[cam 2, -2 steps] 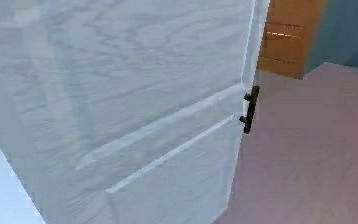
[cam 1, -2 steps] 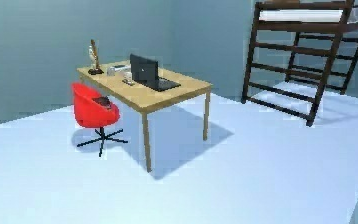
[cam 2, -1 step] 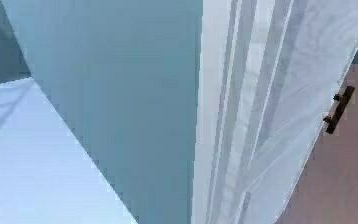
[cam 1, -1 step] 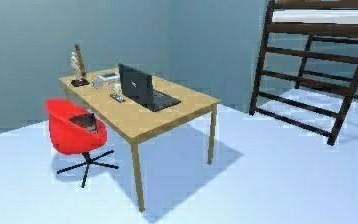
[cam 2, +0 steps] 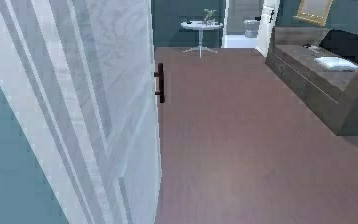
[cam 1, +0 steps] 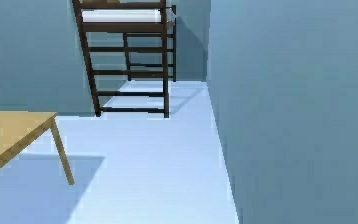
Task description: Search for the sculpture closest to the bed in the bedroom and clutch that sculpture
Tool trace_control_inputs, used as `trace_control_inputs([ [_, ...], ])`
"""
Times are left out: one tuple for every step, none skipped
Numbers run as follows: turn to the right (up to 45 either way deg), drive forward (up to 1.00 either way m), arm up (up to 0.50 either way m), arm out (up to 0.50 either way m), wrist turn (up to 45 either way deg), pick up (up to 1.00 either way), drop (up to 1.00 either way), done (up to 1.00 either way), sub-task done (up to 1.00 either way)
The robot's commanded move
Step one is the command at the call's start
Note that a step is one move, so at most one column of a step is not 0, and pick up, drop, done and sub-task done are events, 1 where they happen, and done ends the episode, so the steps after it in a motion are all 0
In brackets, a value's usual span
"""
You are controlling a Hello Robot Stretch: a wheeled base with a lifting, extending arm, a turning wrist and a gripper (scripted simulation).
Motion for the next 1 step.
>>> trace_control_inputs([
  [3.0,0.00,0.00,0.00,0.0,0.00,0.00,0.00,0.00],
])
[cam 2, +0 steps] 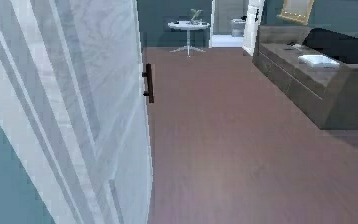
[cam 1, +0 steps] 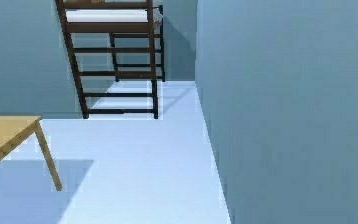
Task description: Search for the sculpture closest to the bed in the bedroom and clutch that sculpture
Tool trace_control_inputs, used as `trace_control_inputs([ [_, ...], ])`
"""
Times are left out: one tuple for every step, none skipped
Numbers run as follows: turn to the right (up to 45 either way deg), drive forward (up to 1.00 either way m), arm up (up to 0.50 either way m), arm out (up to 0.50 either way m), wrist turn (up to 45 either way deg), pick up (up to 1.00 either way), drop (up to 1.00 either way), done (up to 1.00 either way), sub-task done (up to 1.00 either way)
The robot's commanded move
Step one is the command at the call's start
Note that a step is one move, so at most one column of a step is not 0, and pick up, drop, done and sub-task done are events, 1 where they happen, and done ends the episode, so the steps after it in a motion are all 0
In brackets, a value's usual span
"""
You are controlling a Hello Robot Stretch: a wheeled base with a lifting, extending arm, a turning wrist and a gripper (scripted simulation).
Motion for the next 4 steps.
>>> trace_control_inputs([
  [0.0,1.00,0.00,0.00,0.0,0.00,0.00,0.00,0.00],
  [3.0,0.00,0.00,0.00,0.0,0.00,0.00,0.00,0.00],
  [0.0,0.95,0.00,0.00,0.0,0.00,0.00,0.00,0.00],
  [-45.0,0.00,0.00,0.00,0.0,0.00,0.00,0.00,0.00],
])
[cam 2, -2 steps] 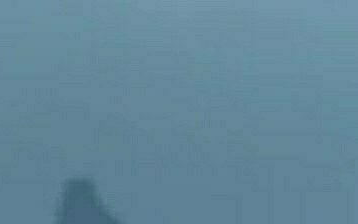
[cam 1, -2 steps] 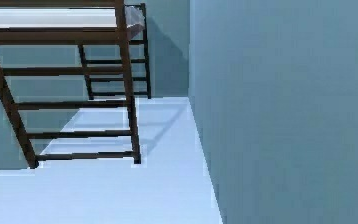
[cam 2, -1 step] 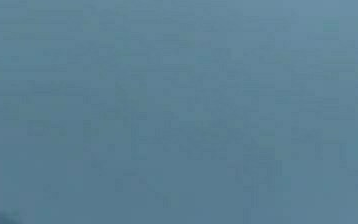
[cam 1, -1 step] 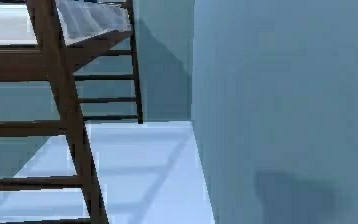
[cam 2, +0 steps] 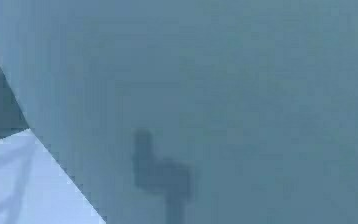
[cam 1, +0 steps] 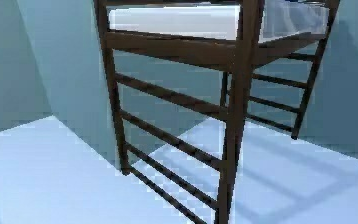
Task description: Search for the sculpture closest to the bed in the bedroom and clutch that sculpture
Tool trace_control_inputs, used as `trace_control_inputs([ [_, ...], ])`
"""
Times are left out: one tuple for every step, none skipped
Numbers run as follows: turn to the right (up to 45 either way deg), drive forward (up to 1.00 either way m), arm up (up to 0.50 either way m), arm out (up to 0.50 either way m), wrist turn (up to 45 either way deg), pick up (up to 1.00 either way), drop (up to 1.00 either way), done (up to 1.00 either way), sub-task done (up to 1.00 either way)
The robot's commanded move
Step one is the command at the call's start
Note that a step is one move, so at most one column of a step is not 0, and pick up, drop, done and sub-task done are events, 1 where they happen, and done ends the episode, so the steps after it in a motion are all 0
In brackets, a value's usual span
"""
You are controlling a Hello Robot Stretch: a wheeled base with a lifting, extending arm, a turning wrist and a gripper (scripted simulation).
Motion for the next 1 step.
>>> trace_control_inputs([
  [-45.0,0.00,0.00,0.00,0.0,0.00,0.00,0.00,0.00],
])
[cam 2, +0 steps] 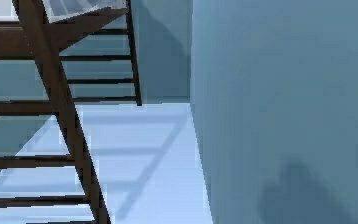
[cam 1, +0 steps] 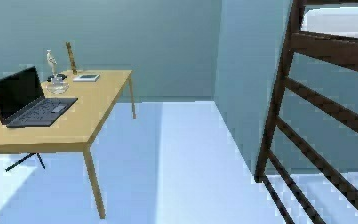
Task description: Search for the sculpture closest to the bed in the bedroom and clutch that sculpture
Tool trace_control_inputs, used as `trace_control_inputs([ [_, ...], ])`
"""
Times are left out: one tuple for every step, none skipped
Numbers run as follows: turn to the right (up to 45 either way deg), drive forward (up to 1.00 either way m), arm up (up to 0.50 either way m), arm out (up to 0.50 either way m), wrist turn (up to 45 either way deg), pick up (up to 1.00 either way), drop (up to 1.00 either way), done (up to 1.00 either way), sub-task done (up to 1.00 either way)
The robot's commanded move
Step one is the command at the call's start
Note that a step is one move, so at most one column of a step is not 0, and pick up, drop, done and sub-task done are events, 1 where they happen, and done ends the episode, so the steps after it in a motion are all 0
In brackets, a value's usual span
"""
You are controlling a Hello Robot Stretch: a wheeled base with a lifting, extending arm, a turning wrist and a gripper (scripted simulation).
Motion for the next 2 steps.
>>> trace_control_inputs([
  [0.0,0.25,0.00,0.00,0.0,0.00,0.00,0.00,0.00],
  [-45.0,0.00,0.00,0.00,0.0,0.00,0.00,0.00,0.00],
])
